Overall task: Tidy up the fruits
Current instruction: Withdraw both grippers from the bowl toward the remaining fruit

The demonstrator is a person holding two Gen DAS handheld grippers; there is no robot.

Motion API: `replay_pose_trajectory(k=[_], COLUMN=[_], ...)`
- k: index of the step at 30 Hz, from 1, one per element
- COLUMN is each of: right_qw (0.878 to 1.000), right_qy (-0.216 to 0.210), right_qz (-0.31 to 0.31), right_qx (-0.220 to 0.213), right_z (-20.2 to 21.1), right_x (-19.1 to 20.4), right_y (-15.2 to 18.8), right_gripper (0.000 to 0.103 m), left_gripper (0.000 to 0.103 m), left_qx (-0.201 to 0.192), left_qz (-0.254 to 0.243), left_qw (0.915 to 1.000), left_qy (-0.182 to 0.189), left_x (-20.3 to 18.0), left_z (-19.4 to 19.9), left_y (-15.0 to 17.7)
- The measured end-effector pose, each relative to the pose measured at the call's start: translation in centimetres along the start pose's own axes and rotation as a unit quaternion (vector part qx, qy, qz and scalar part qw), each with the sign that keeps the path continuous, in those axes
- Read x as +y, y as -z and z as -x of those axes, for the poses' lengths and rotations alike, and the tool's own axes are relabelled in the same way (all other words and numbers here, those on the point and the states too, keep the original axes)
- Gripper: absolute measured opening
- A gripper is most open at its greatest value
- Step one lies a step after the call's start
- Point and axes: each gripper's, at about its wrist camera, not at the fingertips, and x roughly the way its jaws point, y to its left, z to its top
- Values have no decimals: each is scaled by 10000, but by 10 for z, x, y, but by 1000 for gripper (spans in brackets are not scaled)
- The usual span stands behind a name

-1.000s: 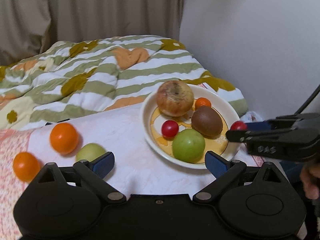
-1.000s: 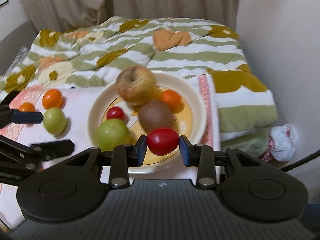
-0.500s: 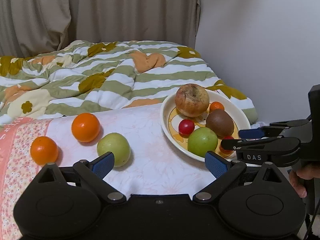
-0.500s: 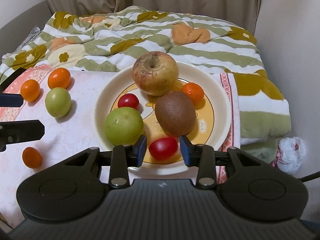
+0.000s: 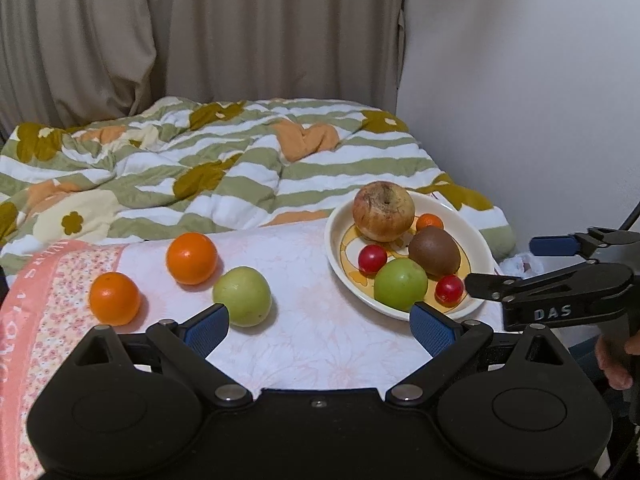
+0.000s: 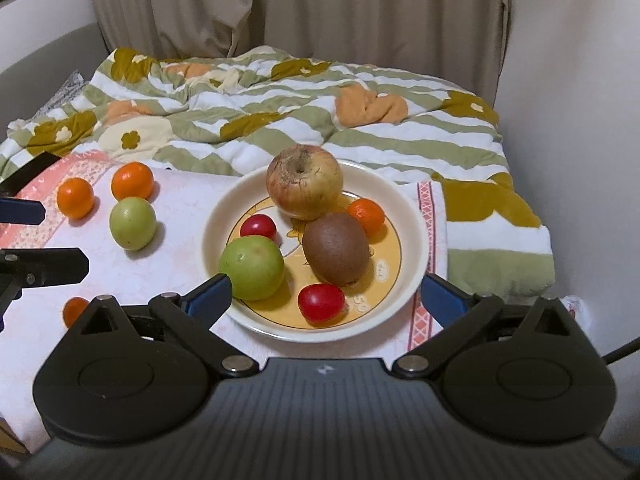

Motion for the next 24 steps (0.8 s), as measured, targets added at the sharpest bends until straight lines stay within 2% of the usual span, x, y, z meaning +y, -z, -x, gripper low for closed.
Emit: replay_pose_trajectory(k=[14,24], right_qw=[9992,9981], right_qy=[-152,-179], right_qz=[-110,-138], right_qx=[-341,-581], right_z=[69,93], right_x=[18,55], right_y=[-17,-28], right_gripper=[103,103], left_gripper=[99,99], left_qx=[-653,-838], left_qz=[248,299], left_qw=[9961,9922], left_qy=[-541,-878], left_x=[17,64], left_z=[74,107], left_y=[11,9])
